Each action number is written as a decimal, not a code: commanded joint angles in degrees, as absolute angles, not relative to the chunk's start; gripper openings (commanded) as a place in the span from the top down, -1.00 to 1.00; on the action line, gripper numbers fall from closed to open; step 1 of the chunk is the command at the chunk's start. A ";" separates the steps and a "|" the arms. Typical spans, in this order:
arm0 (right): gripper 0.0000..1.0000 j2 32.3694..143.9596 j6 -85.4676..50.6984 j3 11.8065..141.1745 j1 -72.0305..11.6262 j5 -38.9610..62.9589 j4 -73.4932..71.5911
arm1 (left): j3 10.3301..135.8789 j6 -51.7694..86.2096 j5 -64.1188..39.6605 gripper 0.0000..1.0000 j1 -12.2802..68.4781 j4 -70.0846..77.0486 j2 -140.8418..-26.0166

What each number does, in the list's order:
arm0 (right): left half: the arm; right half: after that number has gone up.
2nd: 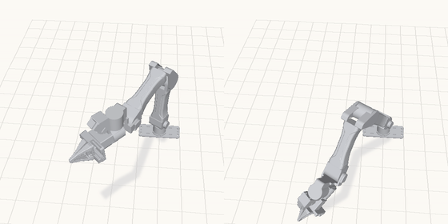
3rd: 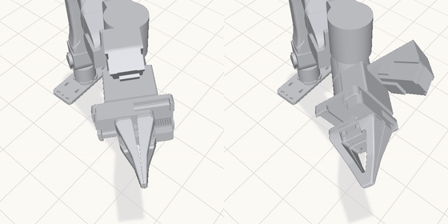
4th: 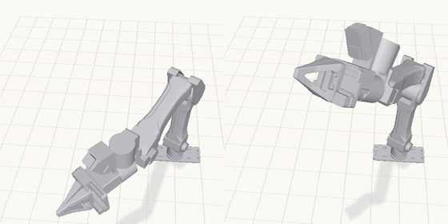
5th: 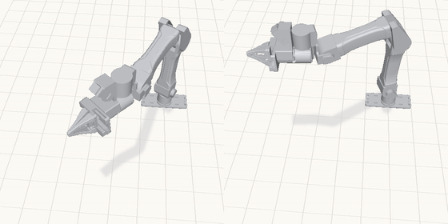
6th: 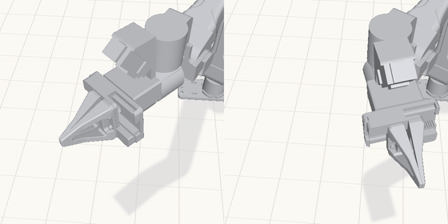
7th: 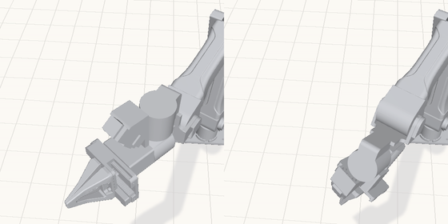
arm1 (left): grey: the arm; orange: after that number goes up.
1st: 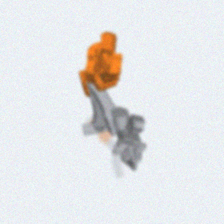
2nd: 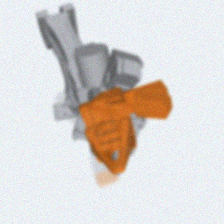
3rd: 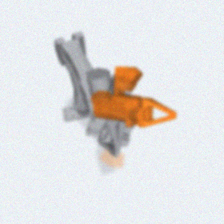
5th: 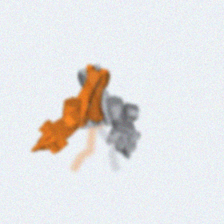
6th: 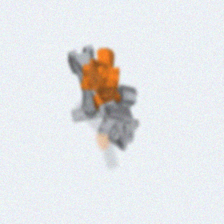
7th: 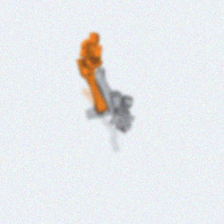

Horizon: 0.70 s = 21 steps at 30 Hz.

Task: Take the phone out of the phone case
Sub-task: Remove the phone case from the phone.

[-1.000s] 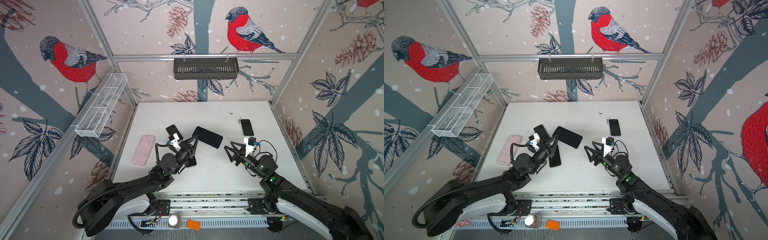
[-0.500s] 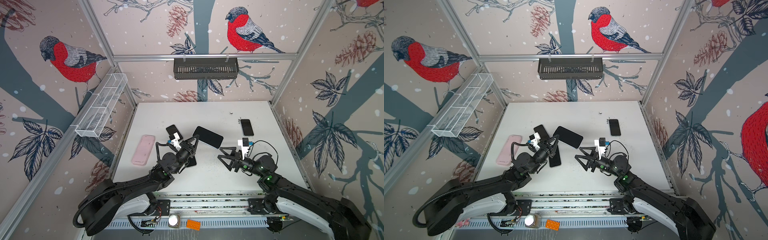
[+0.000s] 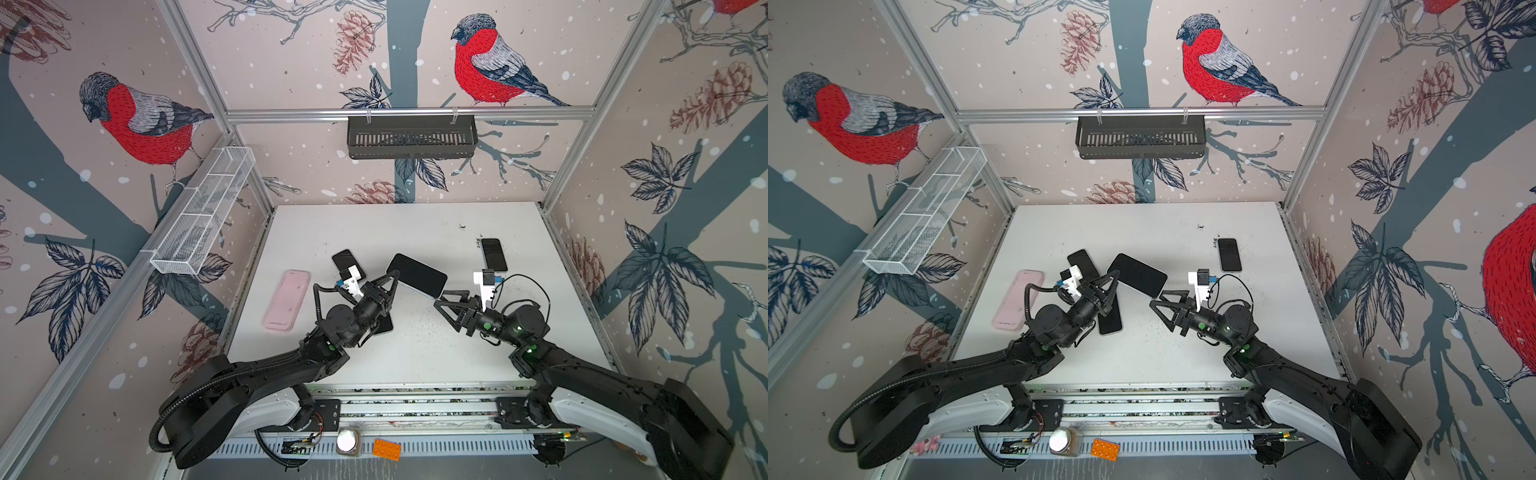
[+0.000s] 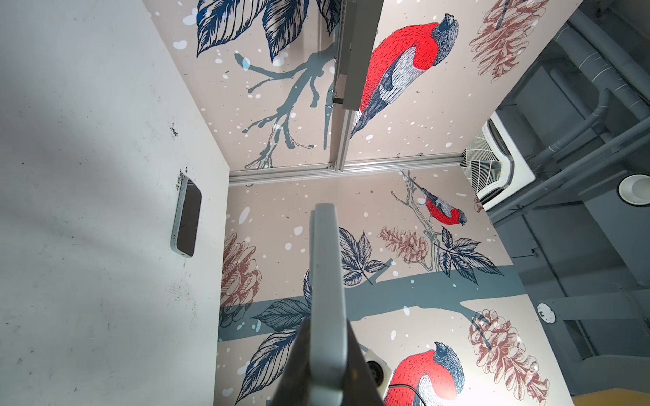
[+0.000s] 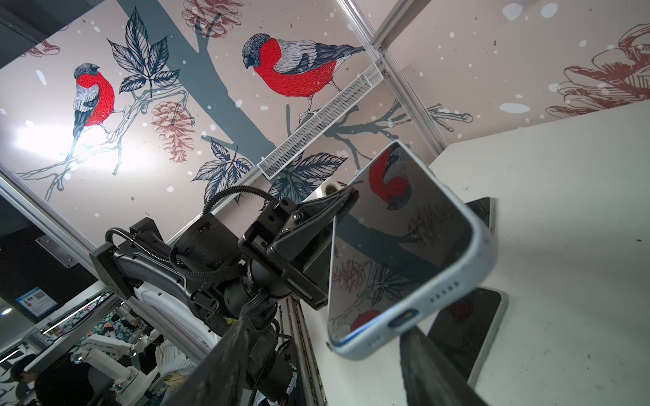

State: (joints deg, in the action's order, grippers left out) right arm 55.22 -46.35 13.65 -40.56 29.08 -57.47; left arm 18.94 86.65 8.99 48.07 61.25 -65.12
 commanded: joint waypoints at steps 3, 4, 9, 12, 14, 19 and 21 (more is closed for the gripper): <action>-0.17 56.39 -46.93 14.23 -40.58 30.18 -60.91 | 18.81 86.85 8.34 1.00 47.99 67.53 -65.30; -0.14 56.61 -46.93 14.28 -40.52 30.23 -61.05 | 18.73 86.84 8.28 1.00 47.99 67.59 -65.29; 0.00 58.13 -47.31 14.24 -40.64 30.32 -62.53 | 18.35 86.93 8.35 1.00 47.99 68.02 -65.38; 0.08 58.58 -47.37 14.24 -40.79 30.32 -62.79 | 18.19 86.95 8.35 1.00 47.96 68.38 -65.52; 0.16 58.75 -47.29 14.24 -40.77 30.23 -62.82 | 18.16 86.94 8.22 1.00 47.94 68.36 -65.67; 0.28 59.39 -47.11 14.06 -40.86 30.10 -63.19 | 18.10 86.95 8.11 1.00 47.94 68.56 -65.83; 0.37 59.74 -46.95 14.06 -40.83 30.07 -63.19 | 18.12 86.96 8.01 1.00 47.97 68.57 -65.87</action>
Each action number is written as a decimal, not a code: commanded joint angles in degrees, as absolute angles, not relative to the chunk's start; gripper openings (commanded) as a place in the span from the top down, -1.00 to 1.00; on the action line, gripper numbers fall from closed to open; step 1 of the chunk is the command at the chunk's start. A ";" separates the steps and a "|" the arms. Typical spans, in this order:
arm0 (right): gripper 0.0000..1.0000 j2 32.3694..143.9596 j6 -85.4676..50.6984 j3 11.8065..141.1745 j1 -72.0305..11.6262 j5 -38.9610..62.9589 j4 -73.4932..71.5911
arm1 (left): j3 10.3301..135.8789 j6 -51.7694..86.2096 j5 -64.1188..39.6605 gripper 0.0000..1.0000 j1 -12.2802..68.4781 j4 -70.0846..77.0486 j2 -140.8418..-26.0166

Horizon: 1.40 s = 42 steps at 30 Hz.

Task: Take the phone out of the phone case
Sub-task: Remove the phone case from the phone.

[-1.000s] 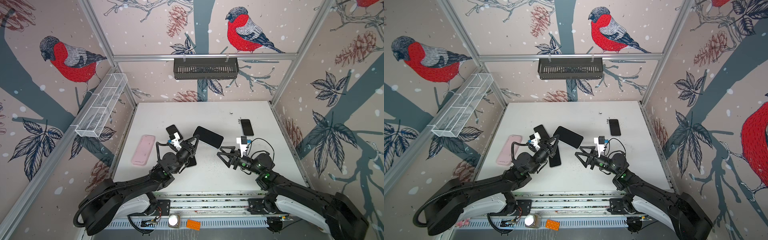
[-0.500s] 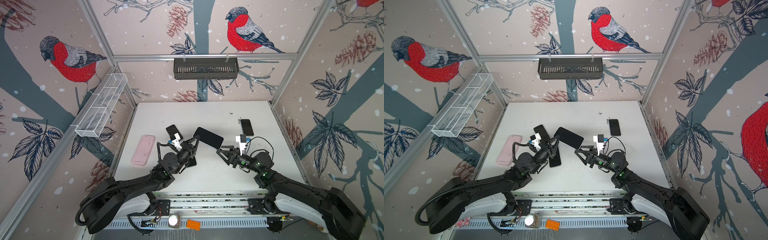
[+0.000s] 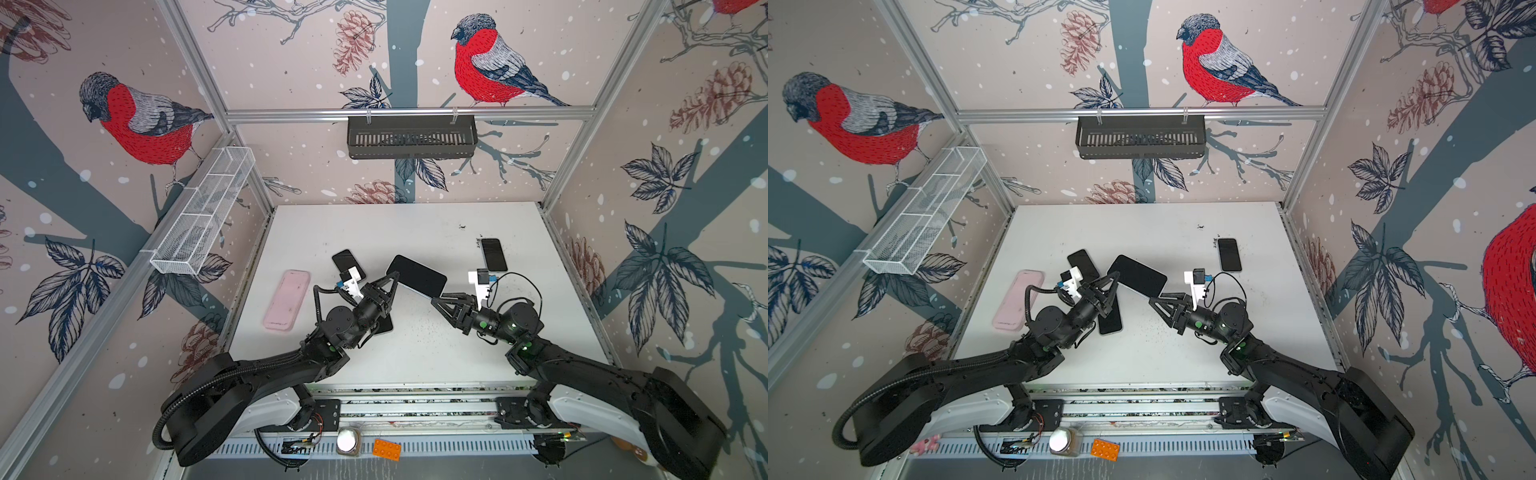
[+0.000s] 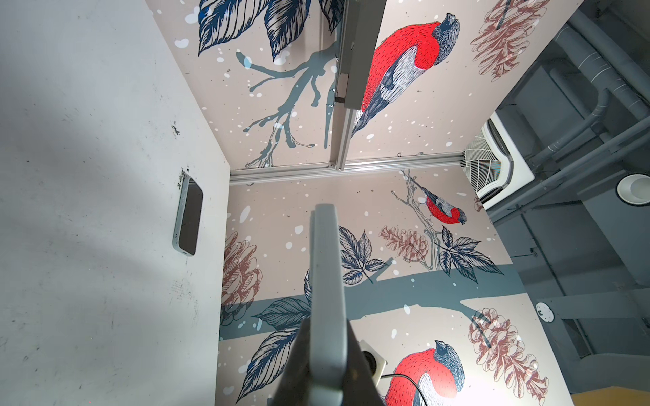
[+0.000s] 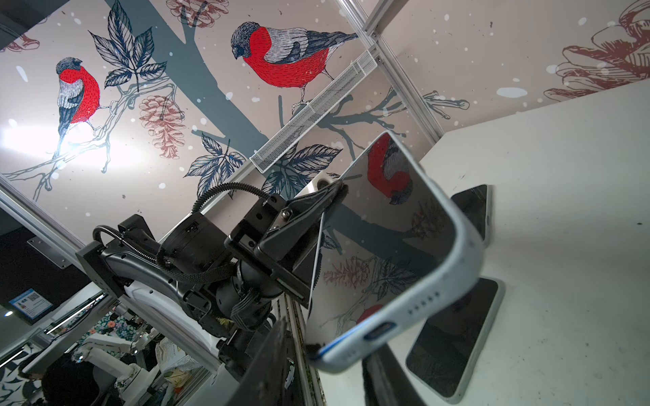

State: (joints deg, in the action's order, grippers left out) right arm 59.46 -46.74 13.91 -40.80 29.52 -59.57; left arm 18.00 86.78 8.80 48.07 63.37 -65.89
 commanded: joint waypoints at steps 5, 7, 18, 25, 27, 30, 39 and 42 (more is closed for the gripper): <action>0.58 60.69 -45.88 14.11 -40.65 30.08 -62.74 | 18.62 86.95 7.58 1.00 47.98 68.23 -65.92; 0.61 60.79 -44.03 14.24 -40.64 29.61 -60.92 | 19.23 86.53 7.30 1.00 47.91 67.06 -65.73; 0.69 59.00 -27.90 15.29 -40.93 21.07 -46.88 | 25.18 85.13 4.17 1.00 47.87 56.75 -64.57; 0.64 57.04 -22.64 15.45 -40.33 13.47 -45.36 | 26.60 85.55 3.70 1.00 47.89 56.04 -66.31; 0.65 56.93 -22.50 16.11 -39.17 13.25 -45.07 | 26.96 85.80 3.35 1.00 47.89 56.69 -66.96; 0.66 56.92 -22.09 17.22 -38.41 12.72 -43.66 | 27.46 85.85 3.13 1.00 47.88 56.69 -67.40; -0.62 51.22 -26.83 14.07 -37.30 10.14 -38.81 | 25.82 85.65 3.68 1.00 46.15 56.80 -64.32; -0.75 47.40 -30.80 13.50 -35.77 9.62 -34.98 | 25.33 84.86 4.11 1.00 45.59 54.66 -62.39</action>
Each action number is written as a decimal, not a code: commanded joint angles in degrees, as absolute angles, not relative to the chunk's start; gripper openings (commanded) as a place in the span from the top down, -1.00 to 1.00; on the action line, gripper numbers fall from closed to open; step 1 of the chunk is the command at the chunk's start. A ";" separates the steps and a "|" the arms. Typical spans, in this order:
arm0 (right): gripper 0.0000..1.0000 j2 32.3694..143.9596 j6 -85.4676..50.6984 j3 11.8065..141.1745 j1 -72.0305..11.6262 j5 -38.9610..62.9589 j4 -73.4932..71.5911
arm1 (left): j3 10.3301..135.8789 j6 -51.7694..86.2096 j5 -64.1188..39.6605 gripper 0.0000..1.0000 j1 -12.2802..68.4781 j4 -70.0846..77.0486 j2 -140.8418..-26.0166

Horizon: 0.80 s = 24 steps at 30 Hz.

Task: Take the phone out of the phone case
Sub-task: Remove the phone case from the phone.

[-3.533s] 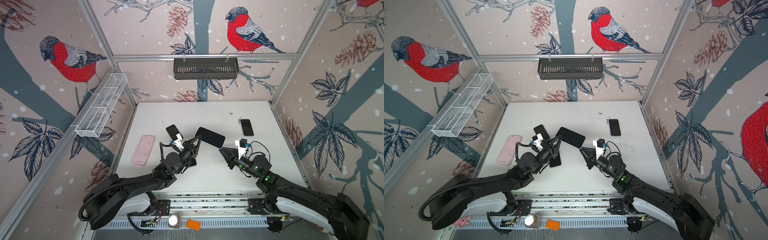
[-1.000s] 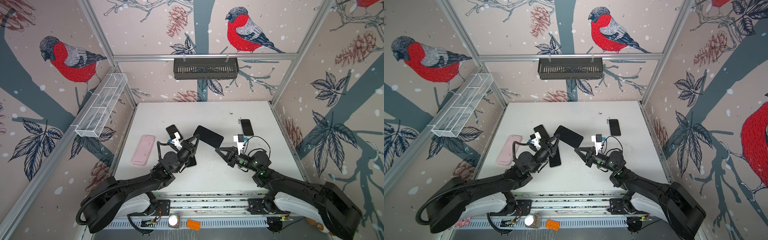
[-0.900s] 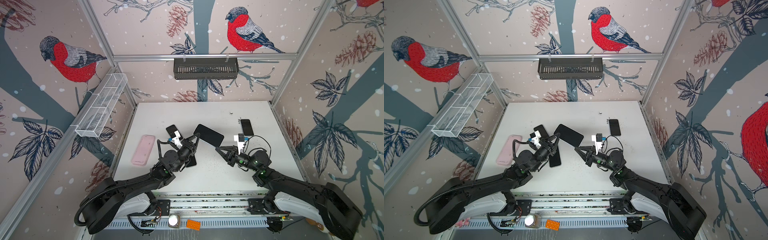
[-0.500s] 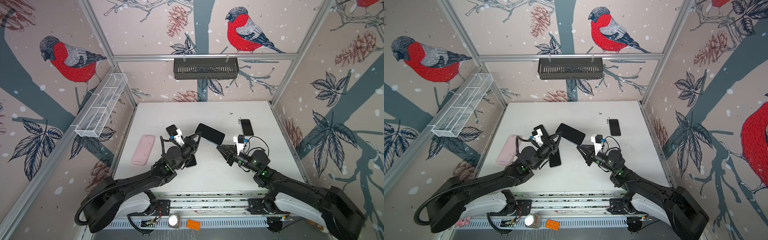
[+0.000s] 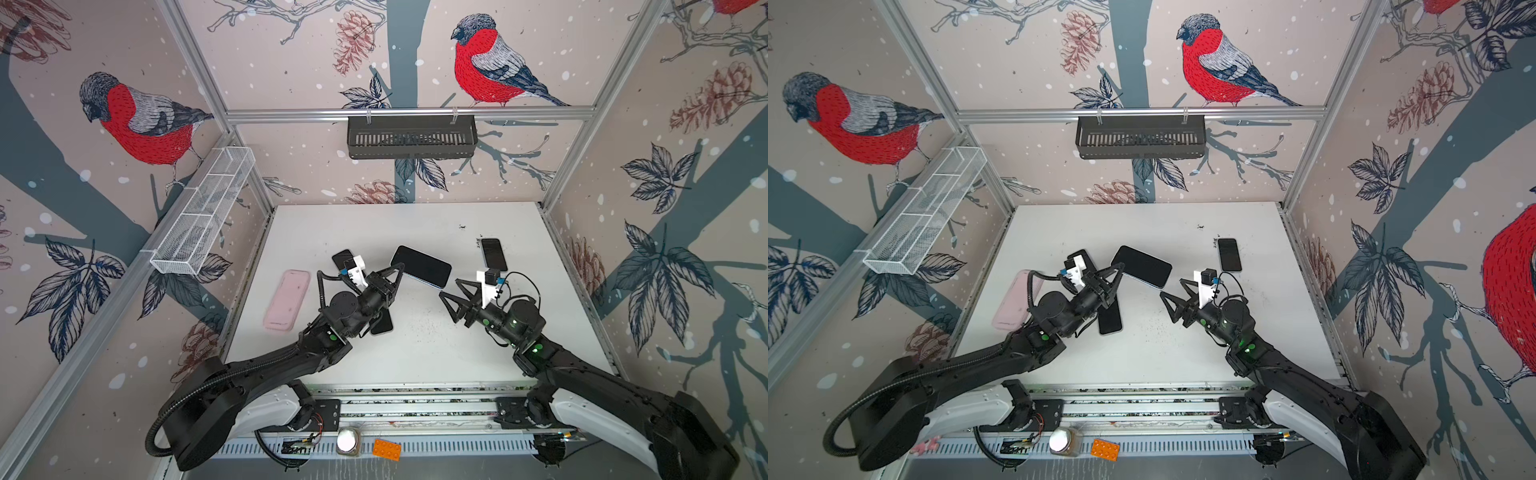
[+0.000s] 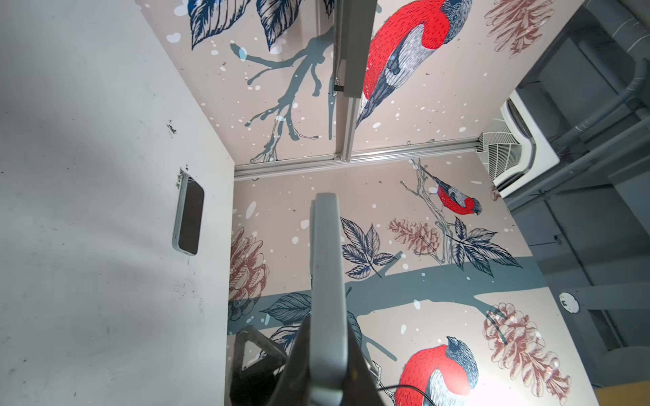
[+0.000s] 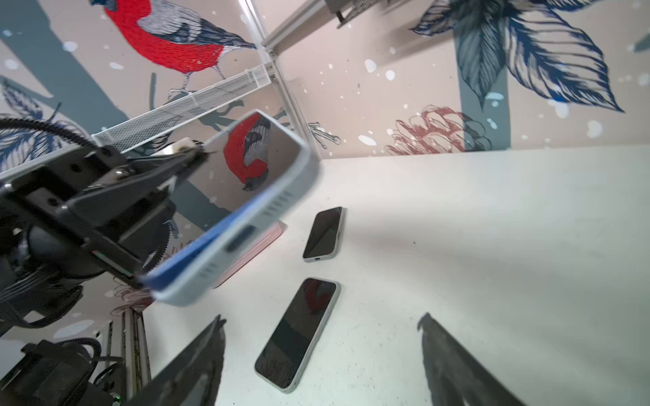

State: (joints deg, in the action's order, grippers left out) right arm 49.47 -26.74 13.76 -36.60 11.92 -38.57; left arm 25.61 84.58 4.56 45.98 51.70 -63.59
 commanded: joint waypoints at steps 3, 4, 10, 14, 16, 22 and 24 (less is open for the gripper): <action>-0.83 43.48 -35.78 13.55 -32.45 10.87 -31.40 | 24.55 84.46 3.59 1.00 44.91 55.01 -61.88; -0.83 42.34 -38.29 13.45 -30.90 11.61 -31.08 | 24.52 84.10 3.35 1.00 44.83 54.88 -61.79; -0.79 40.98 -53.38 14.77 -16.32 29.35 -33.88 | 24.62 81.91 1.14 1.00 44.05 55.25 -62.52; -0.76 45.34 -60.30 16.73 -12.32 38.41 -40.44 | 23.94 81.50 0.18 1.00 43.69 56.94 -63.43; -0.72 47.16 -62.80 17.28 -12.46 40.53 -44.15 | 23.64 81.15 0.15 1.00 43.59 57.28 -63.72; -0.57 51.52 -63.22 19.75 -15.73 41.98 -46.11 | 23.86 81.02 -2.65 1.00 43.29 62.62 -67.23; -0.55 52.90 -62.41 20.25 -17.51 41.45 -46.21 | 23.84 81.19 -3.26 1.00 43.24 64.56 -68.37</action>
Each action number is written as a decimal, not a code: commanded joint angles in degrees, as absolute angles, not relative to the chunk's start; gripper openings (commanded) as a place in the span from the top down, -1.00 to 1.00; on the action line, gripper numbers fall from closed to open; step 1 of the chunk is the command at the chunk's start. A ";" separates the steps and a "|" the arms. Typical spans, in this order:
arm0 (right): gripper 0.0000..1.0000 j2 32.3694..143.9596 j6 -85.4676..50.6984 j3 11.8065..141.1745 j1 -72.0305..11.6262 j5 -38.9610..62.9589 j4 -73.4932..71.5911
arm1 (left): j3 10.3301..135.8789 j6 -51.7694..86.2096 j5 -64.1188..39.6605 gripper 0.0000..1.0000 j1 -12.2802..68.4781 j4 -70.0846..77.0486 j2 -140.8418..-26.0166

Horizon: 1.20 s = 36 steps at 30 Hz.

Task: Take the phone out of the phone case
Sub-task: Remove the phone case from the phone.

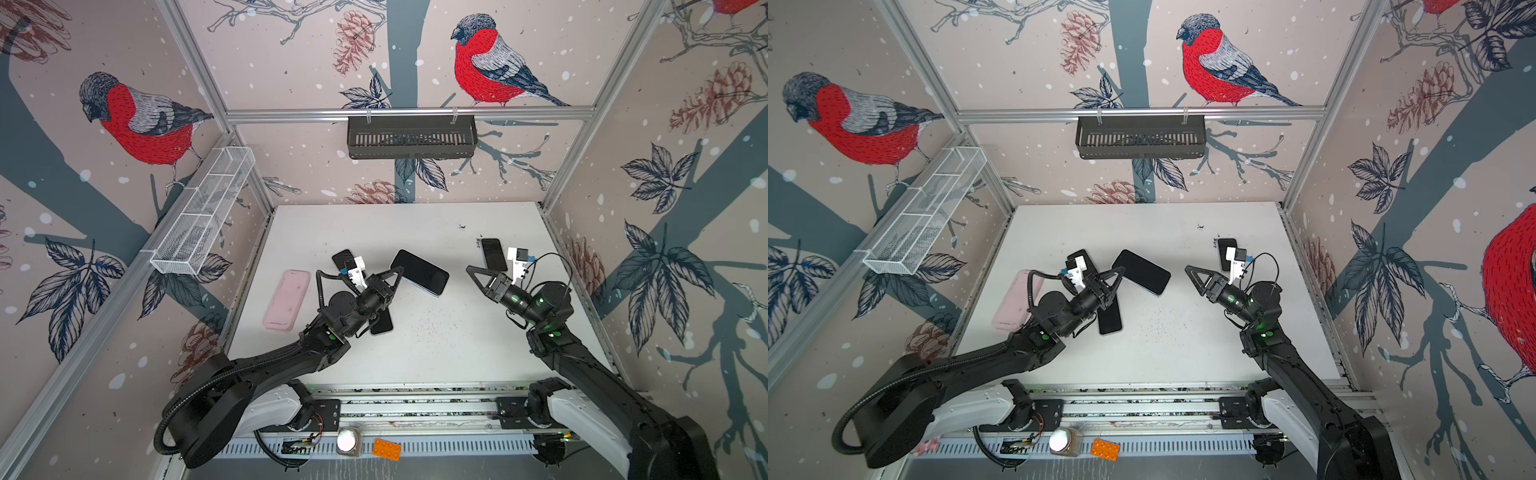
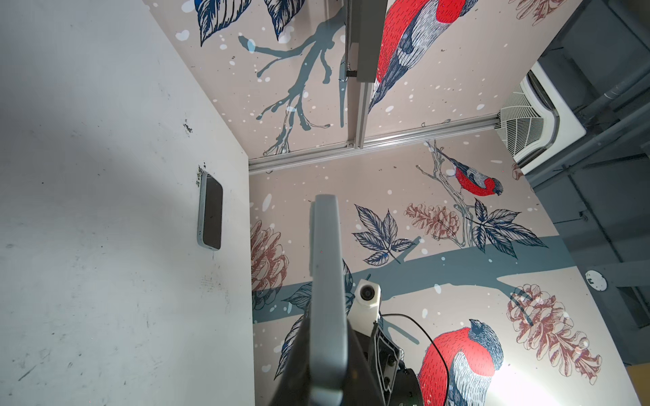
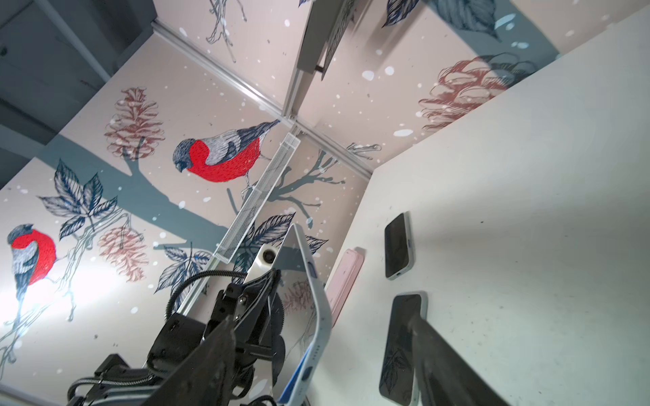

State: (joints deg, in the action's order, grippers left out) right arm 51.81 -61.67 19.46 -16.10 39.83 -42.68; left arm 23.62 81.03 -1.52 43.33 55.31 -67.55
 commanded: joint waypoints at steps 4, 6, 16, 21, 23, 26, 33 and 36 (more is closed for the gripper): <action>-0.46 55.72 -62.11 20.57 -18.71 41.35 -46.65 | 23.47 81.83 -3.84 1.00 43.22 66.85 -69.91; -0.43 56.62 -62.85 20.22 -18.73 41.33 -48.28 | 23.38 81.95 -4.12 1.00 43.24 67.03 -70.05; -0.23 59.44 -65.43 19.77 -20.06 41.49 -54.10 | 22.52 82.79 -4.52 1.00 43.23 69.66 -71.10; -0.13 60.68 -65.44 19.85 -20.83 41.18 -54.46 | 22.50 83.08 -4.81 1.00 43.29 70.47 -71.50; -0.08 61.03 -65.53 19.64 -20.92 40.85 -54.72 | 22.37 83.14 -4.70 1.00 43.23 70.67 -71.41; 0.00 61.34 -66.11 19.21 -21.10 40.54 -55.97 | 22.19 83.11 -4.61 1.00 43.26 70.83 -71.38; 0.17 61.51 -66.79 18.38 -21.41 39.82 -57.37 | 21.87 83.23 -4.57 1.00 43.26 71.61 -71.76; 0.25 61.75 -67.13 18.28 -21.43 39.68 -58.01 | 21.82 83.46 -4.66 1.00 43.20 72.08 -71.99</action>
State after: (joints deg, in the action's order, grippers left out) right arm 61.56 -66.22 18.37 -21.32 40.34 -54.13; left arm 21.82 82.56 -4.36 43.29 64.64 -71.99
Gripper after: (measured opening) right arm 0.385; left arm 0.131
